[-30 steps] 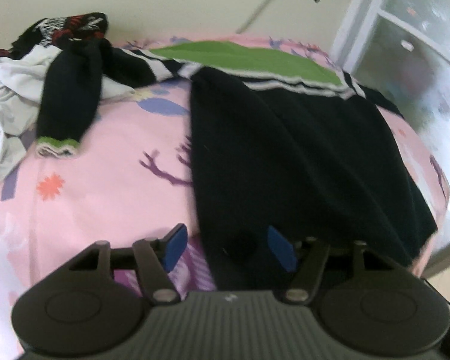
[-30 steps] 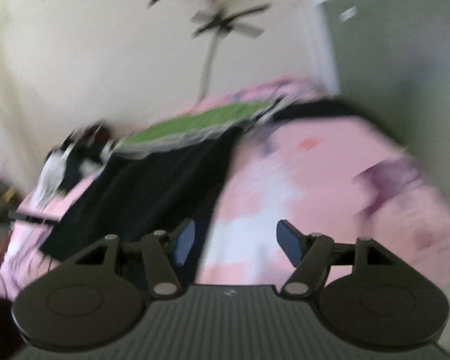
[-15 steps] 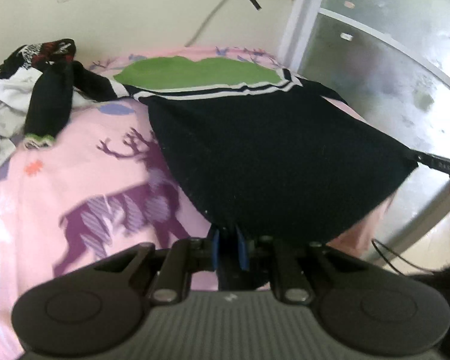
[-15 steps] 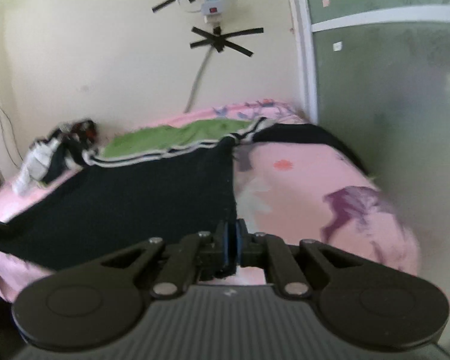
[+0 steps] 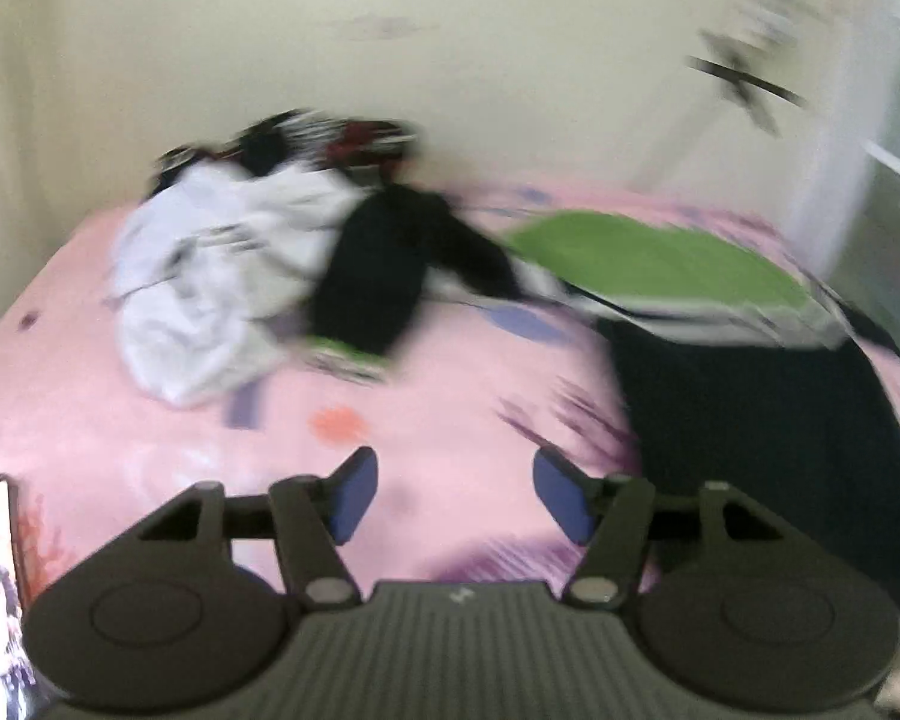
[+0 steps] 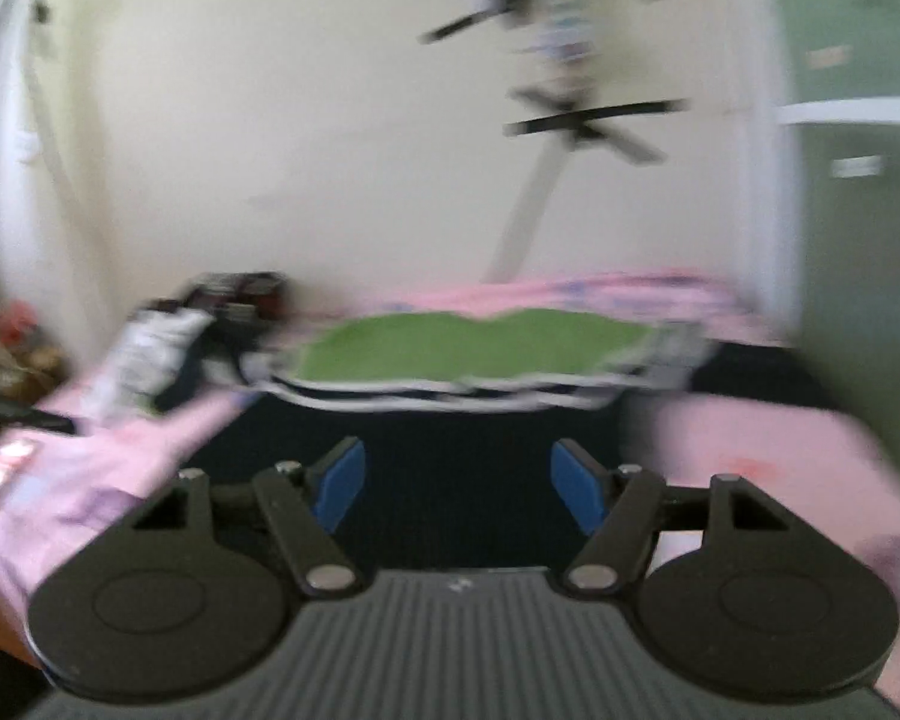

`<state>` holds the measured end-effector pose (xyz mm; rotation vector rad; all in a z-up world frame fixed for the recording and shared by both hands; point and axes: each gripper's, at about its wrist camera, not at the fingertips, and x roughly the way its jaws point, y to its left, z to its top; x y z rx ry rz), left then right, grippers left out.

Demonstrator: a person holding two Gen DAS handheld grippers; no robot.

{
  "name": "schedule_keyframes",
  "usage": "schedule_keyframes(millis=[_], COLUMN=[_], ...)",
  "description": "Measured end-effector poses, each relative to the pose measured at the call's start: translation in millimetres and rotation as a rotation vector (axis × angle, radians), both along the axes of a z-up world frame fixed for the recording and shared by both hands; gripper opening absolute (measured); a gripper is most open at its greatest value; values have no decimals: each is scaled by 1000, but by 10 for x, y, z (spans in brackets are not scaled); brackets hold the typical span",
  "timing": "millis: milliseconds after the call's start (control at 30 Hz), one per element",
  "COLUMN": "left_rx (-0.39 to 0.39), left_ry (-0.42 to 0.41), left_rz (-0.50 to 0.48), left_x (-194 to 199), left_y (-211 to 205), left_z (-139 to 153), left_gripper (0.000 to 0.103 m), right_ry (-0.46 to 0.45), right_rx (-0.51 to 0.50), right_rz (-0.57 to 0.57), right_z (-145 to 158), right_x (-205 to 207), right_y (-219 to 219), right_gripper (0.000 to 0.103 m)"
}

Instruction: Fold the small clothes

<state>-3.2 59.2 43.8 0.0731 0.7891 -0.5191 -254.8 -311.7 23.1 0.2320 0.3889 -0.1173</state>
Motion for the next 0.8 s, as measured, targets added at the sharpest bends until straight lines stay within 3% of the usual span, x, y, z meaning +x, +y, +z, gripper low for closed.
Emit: schedule_keyframes(millis=[100, 200, 233, 267, 333, 400, 467, 533, 600, 733, 800], left_rx=[-82, -135, -141, -131, -94, -78, -158, -259, -311, -264, -223], left_ry=[106, 173, 195, 214, 258, 268, 258, 207, 115, -75, -127], left_rz=[134, 197, 205, 212, 225, 222, 209, 198, 166, 18, -70], left_x=[603, 1008, 1147, 1240, 1347, 1341, 1247, 1117, 977, 757, 720], left_y=[132, 172, 139, 77, -5, -7, 107, 243, 246, -417, -930], left_z=[-118, -270, -328, -387, -484, -430, -169, 294, 808, 1792, 2063], left_gripper=[60, 59, 55, 44, 14, 12, 12, 11, 11, 11, 11], right_ry=[1, 30, 44, 55, 70, 78, 77, 88, 116, 45, 16], right_rx=[59, 66, 75, 80, 46, -3, 8, 69, 216, 367, 408], right_rz=[162, 264, 283, 297, 309, 289, 263, 233, 224, 209, 208], right_z=[-132, -277, -326, -358, -410, -436, -482, -593, -693, -725, -734], right_x=[645, 1098, 1219, 1314, 1484, 1597, 1639, 1684, 1759, 1704, 1680], right_y=[324, 651, 713, 744, 760, 707, 576, 379, 165, -98, -151], right_gripper=[63, 63, 63, 63, 62, 62, 62, 63, 68, 71, 71])
